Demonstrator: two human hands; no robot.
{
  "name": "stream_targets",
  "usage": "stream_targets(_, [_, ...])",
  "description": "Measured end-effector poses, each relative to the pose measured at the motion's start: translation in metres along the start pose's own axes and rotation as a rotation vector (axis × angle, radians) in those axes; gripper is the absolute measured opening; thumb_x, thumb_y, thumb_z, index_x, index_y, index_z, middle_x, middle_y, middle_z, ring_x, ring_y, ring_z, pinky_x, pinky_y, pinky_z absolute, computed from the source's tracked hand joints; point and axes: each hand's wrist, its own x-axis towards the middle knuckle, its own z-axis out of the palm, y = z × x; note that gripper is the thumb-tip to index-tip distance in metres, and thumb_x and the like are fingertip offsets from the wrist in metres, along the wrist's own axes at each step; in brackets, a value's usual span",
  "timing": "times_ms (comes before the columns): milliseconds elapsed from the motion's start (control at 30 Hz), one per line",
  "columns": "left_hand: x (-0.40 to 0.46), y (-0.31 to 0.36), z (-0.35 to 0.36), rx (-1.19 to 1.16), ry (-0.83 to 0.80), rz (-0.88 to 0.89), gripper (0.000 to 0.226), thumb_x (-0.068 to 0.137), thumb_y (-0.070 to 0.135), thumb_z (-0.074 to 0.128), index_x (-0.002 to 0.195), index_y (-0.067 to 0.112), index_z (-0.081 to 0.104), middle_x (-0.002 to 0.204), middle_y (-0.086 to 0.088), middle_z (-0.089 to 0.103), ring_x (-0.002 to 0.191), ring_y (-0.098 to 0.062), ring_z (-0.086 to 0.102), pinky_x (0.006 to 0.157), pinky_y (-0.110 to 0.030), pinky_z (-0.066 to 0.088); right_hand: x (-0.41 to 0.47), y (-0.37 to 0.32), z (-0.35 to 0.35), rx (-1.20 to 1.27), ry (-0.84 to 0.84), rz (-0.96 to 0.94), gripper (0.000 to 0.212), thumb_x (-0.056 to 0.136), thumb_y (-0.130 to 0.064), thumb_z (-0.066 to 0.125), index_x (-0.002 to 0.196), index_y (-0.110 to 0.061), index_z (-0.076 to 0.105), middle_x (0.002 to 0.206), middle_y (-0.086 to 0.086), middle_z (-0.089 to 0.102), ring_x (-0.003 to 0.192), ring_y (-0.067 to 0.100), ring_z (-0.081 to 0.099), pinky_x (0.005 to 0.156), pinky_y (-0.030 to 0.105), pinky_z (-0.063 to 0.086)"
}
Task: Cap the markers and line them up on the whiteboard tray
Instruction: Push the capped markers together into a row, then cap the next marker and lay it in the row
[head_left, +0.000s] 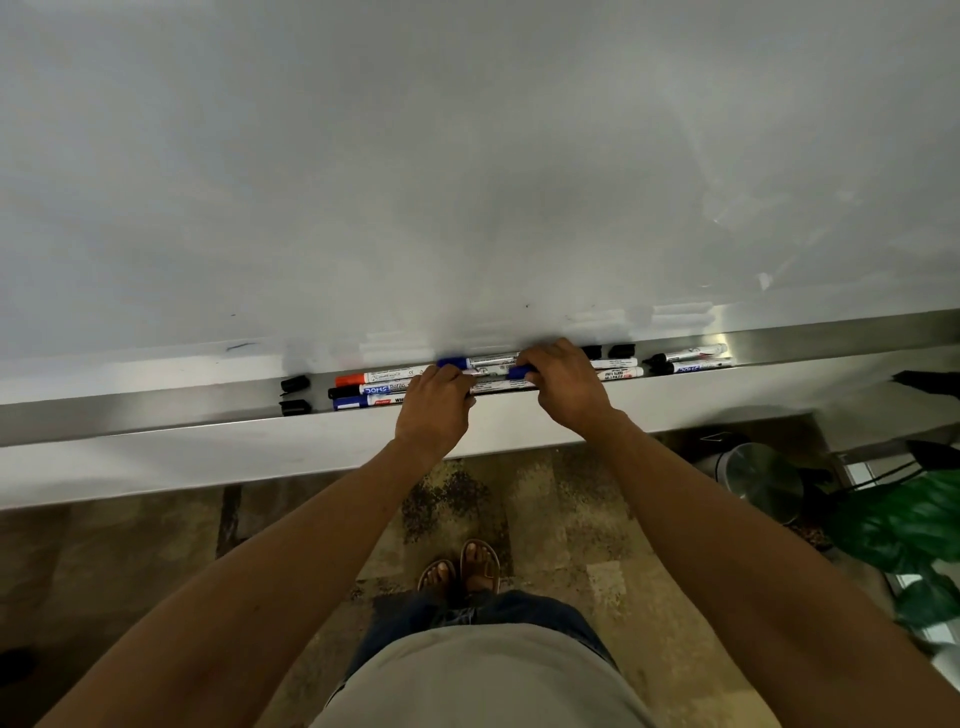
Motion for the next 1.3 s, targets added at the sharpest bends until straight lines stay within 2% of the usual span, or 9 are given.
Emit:
stream_targets(233, [-0.006, 0.004, -0.002, -0.144, 0.064, 0.067, 0.035, 0.085, 0.018, 0.068, 0.117, 0.005, 0.061, 0.109, -0.017, 0.062, 0.099, -0.035, 0.058, 0.084, -0.044, 0.048, -0.026, -0.015, 0.006, 0.054, 0.229, 0.033, 0.021, 0.082, 0.002, 0.062, 0.101, -0.005, 0.067, 0.094, 0.014, 0.068, 0.085, 0.033, 0.057, 0.071, 0.038, 0.045])
stream_targets(367, [-0.007, 0.023, -0.004, -0.399, -0.021, 0.150, 0.036, 0.089, 0.020, 0.063, 0.124, 0.011, 0.057, 0.113, -0.010, 0.062, 0.093, -0.025, 0.060, 0.086, -0.037, 0.048, -0.041, -0.035, 0.014, 0.173, 0.259, 0.072, 0.022, 0.085, 0.000, 0.055, 0.104, -0.002, 0.065, 0.097, 0.014, 0.068, 0.088, 0.032, 0.060, 0.075, 0.034, 0.047])
stream_targets(500, [-0.001, 0.031, -0.008, -0.536, -0.044, 0.144, 0.021, 0.091, 0.015, 0.060, 0.110, 0.014, 0.067, 0.102, -0.005, 0.070, 0.090, -0.018, 0.061, 0.082, -0.030, 0.049, -0.056, -0.039, 0.013, 0.301, 0.288, 0.147, 0.023, 0.086, 0.003, 0.059, 0.107, -0.003, 0.065, 0.100, 0.013, 0.067, 0.089, 0.028, 0.063, 0.076, 0.027, 0.047])
stream_targets(600, [0.000, 0.032, -0.012, -0.575, -0.141, 0.083, 0.015, 0.091, 0.017, 0.061, 0.103, 0.015, 0.070, 0.091, 0.001, 0.070, 0.081, -0.011, 0.061, 0.074, -0.022, 0.047, -0.062, -0.035, 0.011, 0.374, 0.245, 0.173, 0.019, 0.090, -0.006, 0.060, 0.108, -0.007, 0.065, 0.102, 0.010, 0.068, 0.088, 0.024, 0.063, 0.077, 0.026, 0.048])
stream_targets(667, [-0.001, 0.033, -0.011, -0.566, -0.175, 0.046, 0.013, 0.091, 0.017, 0.060, 0.101, 0.013, 0.068, 0.086, 0.000, 0.068, 0.078, -0.014, 0.061, 0.072, -0.026, 0.048, -0.067, -0.028, 0.007, 0.394, 0.220, 0.226, 0.022, 0.090, -0.016, 0.064, 0.110, -0.009, 0.064, 0.103, 0.007, 0.067, 0.085, 0.019, 0.062, 0.075, 0.027, 0.048])
stream_targets(733, [0.001, 0.034, -0.008, -0.539, -0.165, 0.005, 0.014, 0.091, 0.017, 0.060, 0.102, 0.011, 0.066, 0.089, -0.005, 0.069, 0.081, -0.018, 0.062, 0.075, -0.033, 0.050, -0.072, -0.012, 0.003, 0.297, 0.267, 0.245, 0.024, 0.088, -0.023, 0.067, 0.108, -0.010, 0.066, 0.099, 0.006, 0.067, 0.085, 0.019, 0.060, 0.074, 0.027, 0.046])
stream_targets(833, [0.005, 0.035, -0.005, -0.562, -0.135, -0.068, 0.012, 0.089, 0.016, 0.064, 0.100, 0.012, 0.066, 0.093, -0.006, 0.070, 0.085, -0.020, 0.063, 0.078, -0.035, 0.050, -0.074, 0.022, -0.004, 0.092, 0.301, 0.286, 0.023, 0.082, -0.017, 0.073, 0.102, -0.006, 0.068, 0.097, 0.012, 0.068, 0.092, 0.030, 0.060, 0.080, 0.037, 0.046])
stream_targets(1000, [0.012, 0.047, 0.003, -0.568, -0.127, -0.135, 0.011, 0.087, 0.014, 0.066, 0.098, 0.015, 0.066, 0.093, -0.005, 0.070, 0.086, -0.020, 0.064, 0.078, -0.032, 0.049, -0.067, 0.063, -0.014, -0.116, 0.159, 0.231, 0.035, 0.074, -0.012, 0.079, 0.106, -0.004, 0.067, 0.104, 0.016, 0.067, 0.096, 0.038, 0.060, 0.080, 0.044, 0.048])
stream_targets(1300, [0.019, 0.064, 0.013, -0.584, -0.080, -0.192, 0.015, 0.086, 0.014, 0.067, 0.100, 0.015, 0.066, 0.094, -0.003, 0.069, 0.085, -0.017, 0.064, 0.081, -0.031, 0.050, -0.044, 0.085, -0.021, -0.212, 0.059, 0.066, 0.020, 0.080, -0.019, 0.073, 0.096, -0.009, 0.065, 0.095, 0.012, 0.063, 0.089, 0.034, 0.057, 0.075, 0.042, 0.042])
